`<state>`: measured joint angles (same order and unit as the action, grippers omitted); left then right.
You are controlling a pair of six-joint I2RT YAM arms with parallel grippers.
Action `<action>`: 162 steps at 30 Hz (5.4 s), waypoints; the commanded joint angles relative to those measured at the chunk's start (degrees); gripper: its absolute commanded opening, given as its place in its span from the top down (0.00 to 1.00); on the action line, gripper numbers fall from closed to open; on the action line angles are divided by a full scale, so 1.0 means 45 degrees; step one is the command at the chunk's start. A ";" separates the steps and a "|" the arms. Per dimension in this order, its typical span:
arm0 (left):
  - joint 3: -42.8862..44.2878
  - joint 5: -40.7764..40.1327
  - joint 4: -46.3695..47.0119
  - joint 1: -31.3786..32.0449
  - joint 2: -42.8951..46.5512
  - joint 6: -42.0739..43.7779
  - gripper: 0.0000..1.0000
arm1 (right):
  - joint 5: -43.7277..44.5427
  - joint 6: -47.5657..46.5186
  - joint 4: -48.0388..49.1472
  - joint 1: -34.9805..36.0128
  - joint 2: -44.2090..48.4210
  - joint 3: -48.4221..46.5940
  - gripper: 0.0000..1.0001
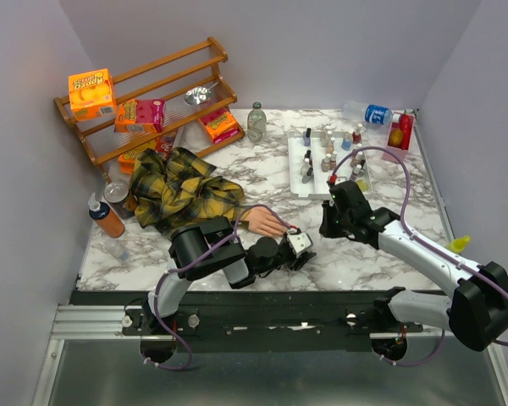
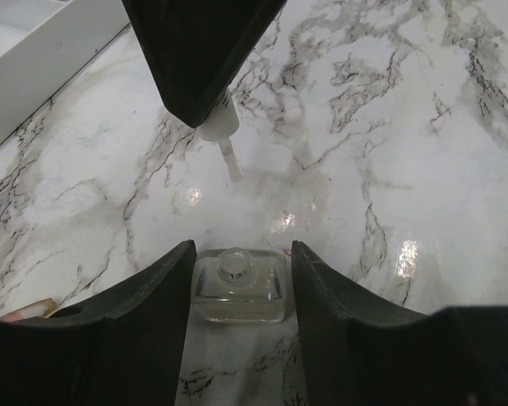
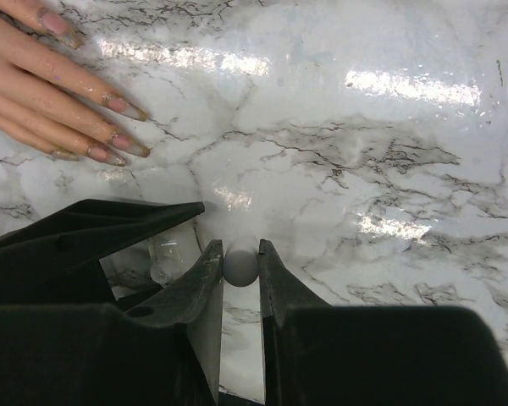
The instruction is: Paint the nails
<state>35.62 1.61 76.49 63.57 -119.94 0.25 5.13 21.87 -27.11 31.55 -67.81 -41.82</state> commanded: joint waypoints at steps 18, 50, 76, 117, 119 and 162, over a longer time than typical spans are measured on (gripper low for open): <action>-0.1175 -0.1079 -0.0315 0.0150 0.2626 0.0023 0.35 | 0.0971 -0.0113 -0.1044 0.0079 0.0987 -0.1565 0.99; 0.0638 -1.0377 -1.7775 -0.1585 1.2336 -1.0555 0.01 | -0.0299 -0.0718 -0.0420 0.0079 0.1456 -0.2191 0.99; 0.6305 -0.9284 -2.7116 -0.5942 0.5931 -2.0076 0.05 | -0.2135 -0.1168 0.2586 0.0079 0.1202 -0.1410 0.99; 0.5581 -0.7740 -2.4829 -0.6861 0.4232 -1.8806 0.42 | -0.2604 -0.1832 0.9679 0.2441 -0.1219 0.2147 0.99; 0.5601 -0.7720 -2.4829 -0.6861 0.4193 -1.8767 0.43 | -0.2604 -0.1852 0.9736 0.2500 -0.1395 0.2107 0.99; 0.5601 -0.7701 -2.4732 -0.6861 0.4153 -1.8669 0.47 | -0.1803 -0.2067 0.8428 0.2891 -0.3583 0.0798 0.99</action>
<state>62.08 -35.05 -35.64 33.06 -99.11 -85.27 -4.75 13.41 11.94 43.94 -82.96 -36.49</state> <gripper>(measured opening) 0.630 0.253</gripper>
